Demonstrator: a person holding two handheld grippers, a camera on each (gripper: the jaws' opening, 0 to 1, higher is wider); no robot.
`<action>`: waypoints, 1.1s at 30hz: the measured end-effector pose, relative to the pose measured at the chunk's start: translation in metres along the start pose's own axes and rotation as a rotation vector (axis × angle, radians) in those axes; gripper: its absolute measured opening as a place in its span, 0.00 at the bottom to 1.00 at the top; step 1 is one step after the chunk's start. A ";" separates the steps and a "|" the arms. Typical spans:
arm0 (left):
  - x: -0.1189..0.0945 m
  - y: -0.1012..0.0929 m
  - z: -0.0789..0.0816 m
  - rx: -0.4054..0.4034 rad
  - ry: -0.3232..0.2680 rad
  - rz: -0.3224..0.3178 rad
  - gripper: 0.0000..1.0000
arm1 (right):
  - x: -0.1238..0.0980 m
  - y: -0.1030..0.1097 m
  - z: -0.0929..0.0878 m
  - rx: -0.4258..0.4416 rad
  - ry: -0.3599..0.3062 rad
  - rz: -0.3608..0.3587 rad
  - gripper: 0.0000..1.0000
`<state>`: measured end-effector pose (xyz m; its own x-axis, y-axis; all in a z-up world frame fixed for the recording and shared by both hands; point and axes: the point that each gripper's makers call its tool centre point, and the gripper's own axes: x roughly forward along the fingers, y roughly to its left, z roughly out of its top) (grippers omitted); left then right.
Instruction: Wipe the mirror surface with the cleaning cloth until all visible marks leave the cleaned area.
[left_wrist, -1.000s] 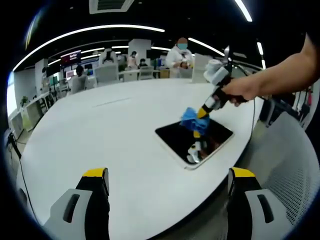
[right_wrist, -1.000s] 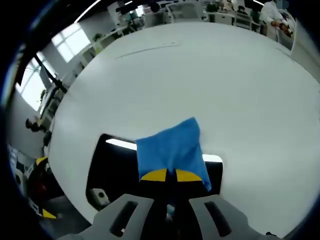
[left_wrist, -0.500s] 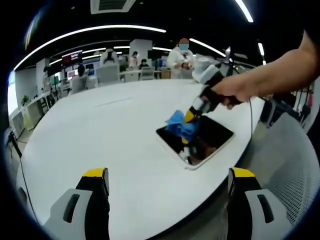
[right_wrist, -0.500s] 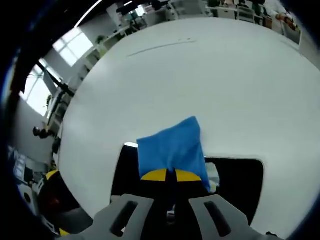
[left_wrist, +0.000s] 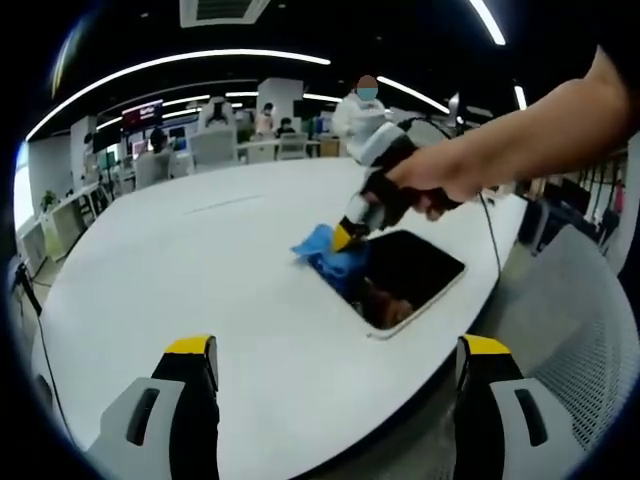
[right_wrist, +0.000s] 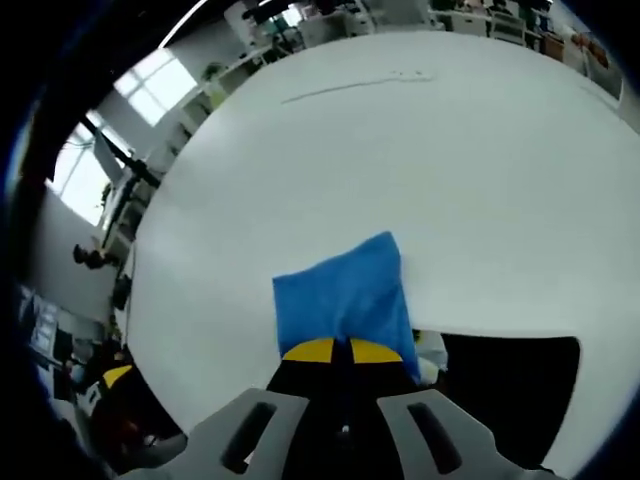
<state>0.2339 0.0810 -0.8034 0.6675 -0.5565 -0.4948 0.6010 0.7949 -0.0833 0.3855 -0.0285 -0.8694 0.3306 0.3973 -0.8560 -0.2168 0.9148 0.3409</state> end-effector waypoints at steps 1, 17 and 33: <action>0.000 0.000 0.000 0.001 0.002 -0.001 0.99 | 0.001 0.001 0.001 -0.001 0.006 0.002 0.00; 0.001 -0.003 -0.002 0.008 0.012 -0.008 0.99 | 0.002 0.006 0.002 0.089 0.022 0.046 0.00; -0.001 0.002 0.001 -0.004 -0.005 0.014 0.99 | 0.002 0.009 0.002 0.285 -0.078 0.102 0.00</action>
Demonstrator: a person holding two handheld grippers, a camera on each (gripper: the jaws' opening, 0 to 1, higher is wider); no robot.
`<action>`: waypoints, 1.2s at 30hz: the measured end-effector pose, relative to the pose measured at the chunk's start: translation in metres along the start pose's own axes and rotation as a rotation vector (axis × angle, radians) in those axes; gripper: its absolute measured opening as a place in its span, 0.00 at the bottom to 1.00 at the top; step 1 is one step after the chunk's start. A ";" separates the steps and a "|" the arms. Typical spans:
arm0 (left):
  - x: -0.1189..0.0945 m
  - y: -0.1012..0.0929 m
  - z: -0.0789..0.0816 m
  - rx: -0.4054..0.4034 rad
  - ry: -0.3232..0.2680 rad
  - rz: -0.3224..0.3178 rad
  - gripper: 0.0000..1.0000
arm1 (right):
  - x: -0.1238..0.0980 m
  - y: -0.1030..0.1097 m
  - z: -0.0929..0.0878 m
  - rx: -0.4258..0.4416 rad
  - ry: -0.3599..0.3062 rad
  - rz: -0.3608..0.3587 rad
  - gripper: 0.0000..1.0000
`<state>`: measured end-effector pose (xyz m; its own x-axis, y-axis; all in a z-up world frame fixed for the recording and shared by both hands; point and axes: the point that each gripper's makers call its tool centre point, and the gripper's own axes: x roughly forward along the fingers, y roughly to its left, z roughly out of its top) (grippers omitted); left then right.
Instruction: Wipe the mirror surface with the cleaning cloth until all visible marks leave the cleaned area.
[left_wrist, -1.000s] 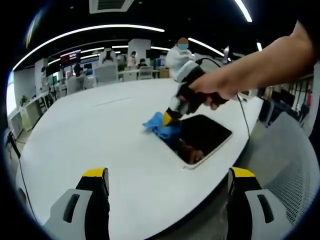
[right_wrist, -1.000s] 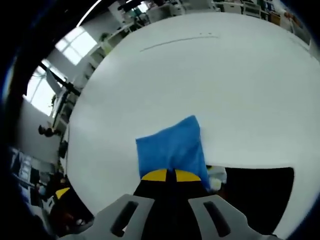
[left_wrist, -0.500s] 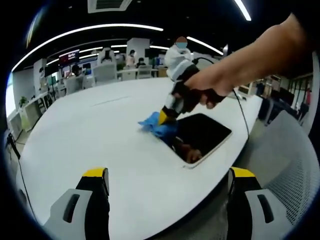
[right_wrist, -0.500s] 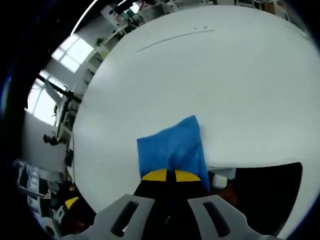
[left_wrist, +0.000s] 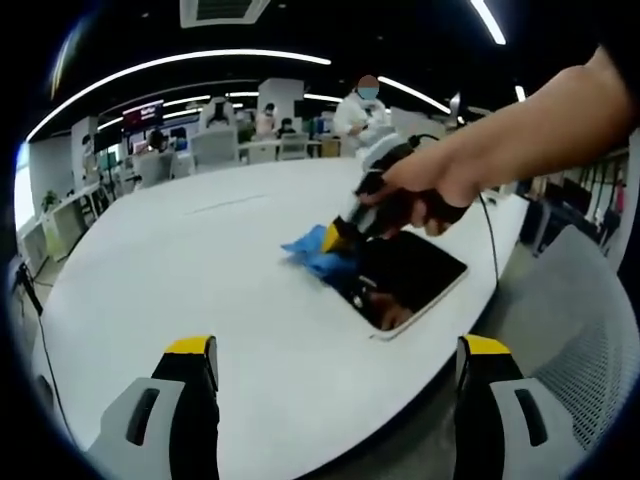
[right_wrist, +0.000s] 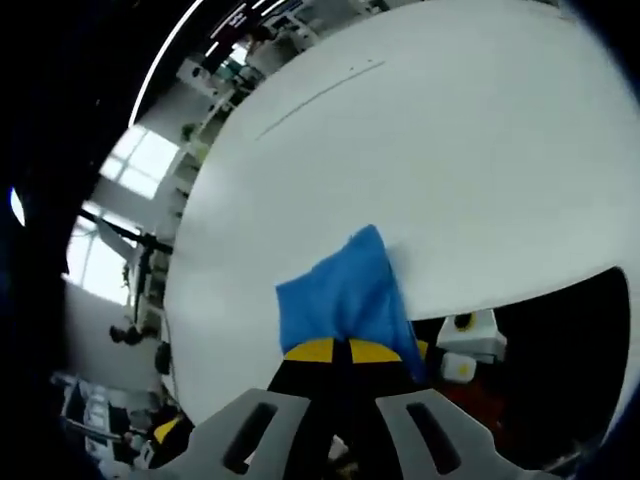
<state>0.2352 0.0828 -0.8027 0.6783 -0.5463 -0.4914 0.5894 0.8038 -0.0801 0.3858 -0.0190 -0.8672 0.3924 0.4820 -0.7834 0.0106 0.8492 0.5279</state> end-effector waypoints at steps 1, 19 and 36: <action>0.000 0.001 0.000 -0.001 0.000 0.005 0.99 | 0.000 0.000 0.000 -0.001 -0.002 -0.003 0.00; 0.001 0.002 0.001 0.001 -0.002 0.009 0.99 | -0.009 0.005 -0.033 -0.230 -0.012 -0.031 0.00; 0.001 0.002 0.003 -0.006 -0.009 0.008 0.99 | -0.009 0.012 -0.038 -0.659 -0.066 -0.089 0.18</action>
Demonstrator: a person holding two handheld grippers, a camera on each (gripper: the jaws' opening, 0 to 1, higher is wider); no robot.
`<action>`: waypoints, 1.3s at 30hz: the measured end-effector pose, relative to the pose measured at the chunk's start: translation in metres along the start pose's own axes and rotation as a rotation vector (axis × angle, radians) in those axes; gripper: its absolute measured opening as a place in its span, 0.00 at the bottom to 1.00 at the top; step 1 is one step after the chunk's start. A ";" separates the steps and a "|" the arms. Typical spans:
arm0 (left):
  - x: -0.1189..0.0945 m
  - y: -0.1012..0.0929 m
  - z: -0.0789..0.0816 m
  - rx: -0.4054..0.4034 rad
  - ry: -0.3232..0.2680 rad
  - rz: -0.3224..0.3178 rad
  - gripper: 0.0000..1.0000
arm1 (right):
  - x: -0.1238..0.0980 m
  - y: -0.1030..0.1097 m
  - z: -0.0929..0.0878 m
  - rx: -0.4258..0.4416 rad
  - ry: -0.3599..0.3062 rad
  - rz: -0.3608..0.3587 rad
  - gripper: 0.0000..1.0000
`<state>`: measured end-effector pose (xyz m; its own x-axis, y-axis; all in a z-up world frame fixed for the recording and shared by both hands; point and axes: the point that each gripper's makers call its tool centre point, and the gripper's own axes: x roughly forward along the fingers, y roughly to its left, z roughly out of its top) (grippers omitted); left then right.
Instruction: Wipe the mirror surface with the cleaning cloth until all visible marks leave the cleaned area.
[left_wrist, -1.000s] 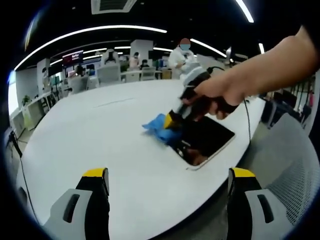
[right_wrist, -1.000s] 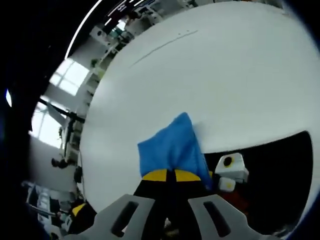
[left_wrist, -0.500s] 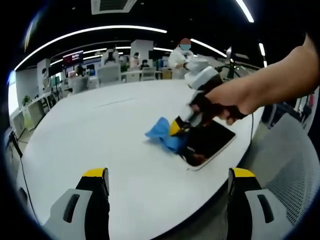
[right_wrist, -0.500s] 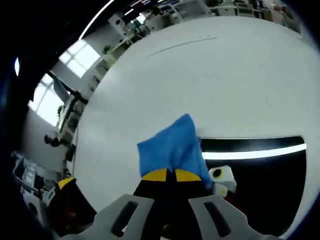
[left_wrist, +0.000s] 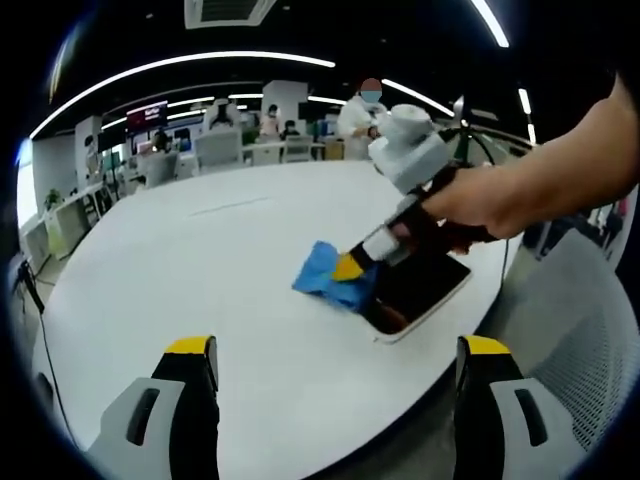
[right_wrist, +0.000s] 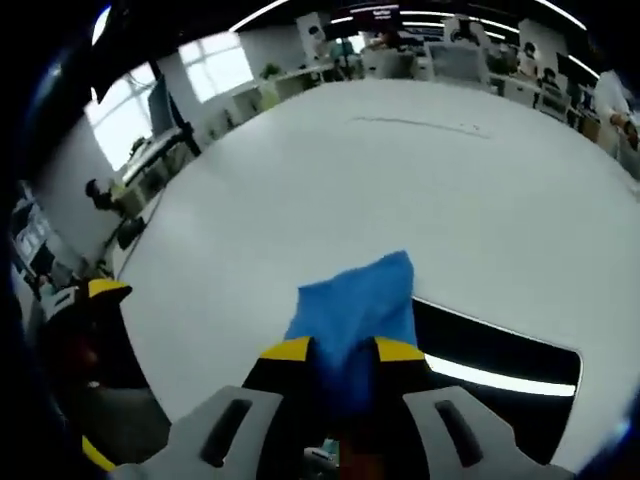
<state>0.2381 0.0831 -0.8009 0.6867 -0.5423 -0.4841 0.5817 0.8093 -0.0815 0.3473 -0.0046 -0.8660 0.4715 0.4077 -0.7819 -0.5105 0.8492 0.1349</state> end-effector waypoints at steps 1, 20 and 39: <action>0.000 0.000 0.000 -0.001 0.001 0.000 0.99 | -0.002 -0.004 -0.001 -0.046 0.010 -0.022 0.14; 0.000 0.000 -0.002 0.003 0.010 -0.004 0.99 | -0.007 -0.001 -0.006 0.043 0.014 -0.023 0.01; -0.001 0.002 -0.002 -0.001 0.005 0.005 0.99 | -0.025 -0.033 -0.022 0.132 -0.022 -0.014 0.00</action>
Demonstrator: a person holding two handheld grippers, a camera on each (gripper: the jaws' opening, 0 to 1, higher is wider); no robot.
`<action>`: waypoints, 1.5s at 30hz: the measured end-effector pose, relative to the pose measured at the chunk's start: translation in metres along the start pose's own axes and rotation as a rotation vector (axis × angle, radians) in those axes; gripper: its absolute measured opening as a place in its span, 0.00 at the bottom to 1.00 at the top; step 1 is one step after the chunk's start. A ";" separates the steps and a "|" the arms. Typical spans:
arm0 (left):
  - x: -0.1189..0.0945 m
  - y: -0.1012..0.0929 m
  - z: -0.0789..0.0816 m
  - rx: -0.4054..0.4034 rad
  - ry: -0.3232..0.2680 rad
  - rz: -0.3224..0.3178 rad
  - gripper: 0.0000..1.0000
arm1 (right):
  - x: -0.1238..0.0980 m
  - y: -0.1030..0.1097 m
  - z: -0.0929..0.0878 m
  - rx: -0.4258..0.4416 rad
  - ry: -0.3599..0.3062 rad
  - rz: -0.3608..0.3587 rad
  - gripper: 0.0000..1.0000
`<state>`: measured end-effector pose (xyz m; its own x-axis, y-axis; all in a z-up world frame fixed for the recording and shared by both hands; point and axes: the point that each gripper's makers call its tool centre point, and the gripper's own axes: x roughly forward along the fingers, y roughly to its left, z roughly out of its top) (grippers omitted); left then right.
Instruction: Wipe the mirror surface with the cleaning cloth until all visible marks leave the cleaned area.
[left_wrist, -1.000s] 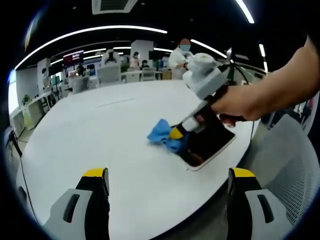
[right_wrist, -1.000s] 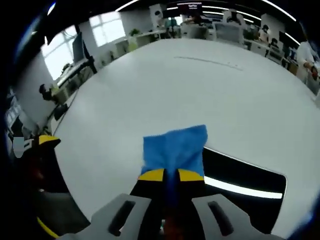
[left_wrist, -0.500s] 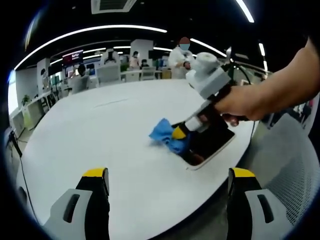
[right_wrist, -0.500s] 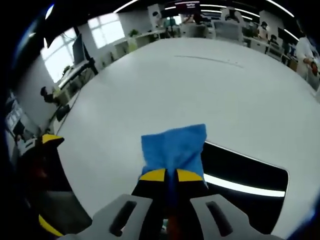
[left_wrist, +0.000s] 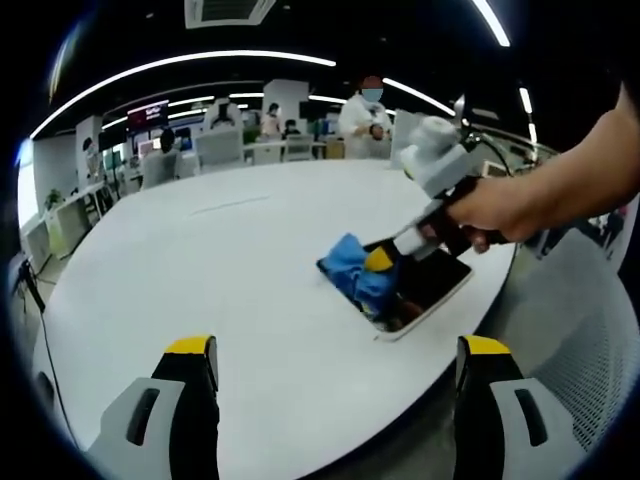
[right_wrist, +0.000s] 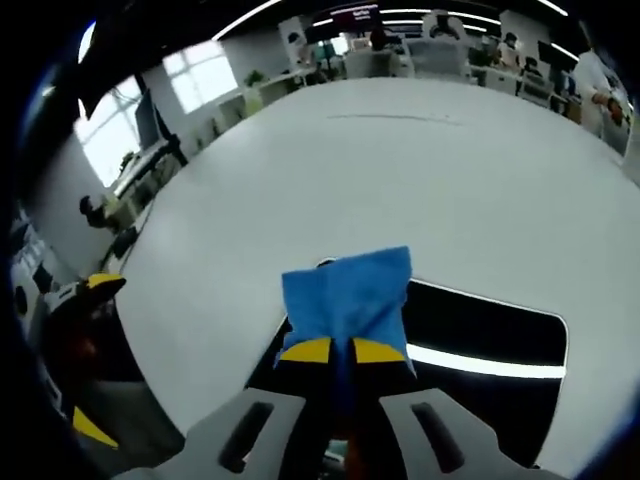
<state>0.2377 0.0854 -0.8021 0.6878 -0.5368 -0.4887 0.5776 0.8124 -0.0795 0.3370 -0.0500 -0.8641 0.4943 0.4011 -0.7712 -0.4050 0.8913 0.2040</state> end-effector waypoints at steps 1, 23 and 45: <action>0.000 0.000 0.000 0.000 0.000 0.000 0.99 | 0.000 0.000 0.000 0.001 0.000 0.002 0.00; 0.000 -0.004 -0.001 -0.002 0.005 -0.024 0.99 | -0.018 -0.036 -0.012 0.028 -0.003 0.000 0.00; -0.007 -0.001 -0.012 -0.001 0.034 -0.004 0.99 | -0.046 -0.096 -0.027 0.043 0.065 -0.020 0.00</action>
<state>0.2267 0.0912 -0.8093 0.6699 -0.5322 -0.5176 0.5802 0.8103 -0.0821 0.3322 -0.1596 -0.8648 0.4505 0.3701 -0.8124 -0.3618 0.9076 0.2128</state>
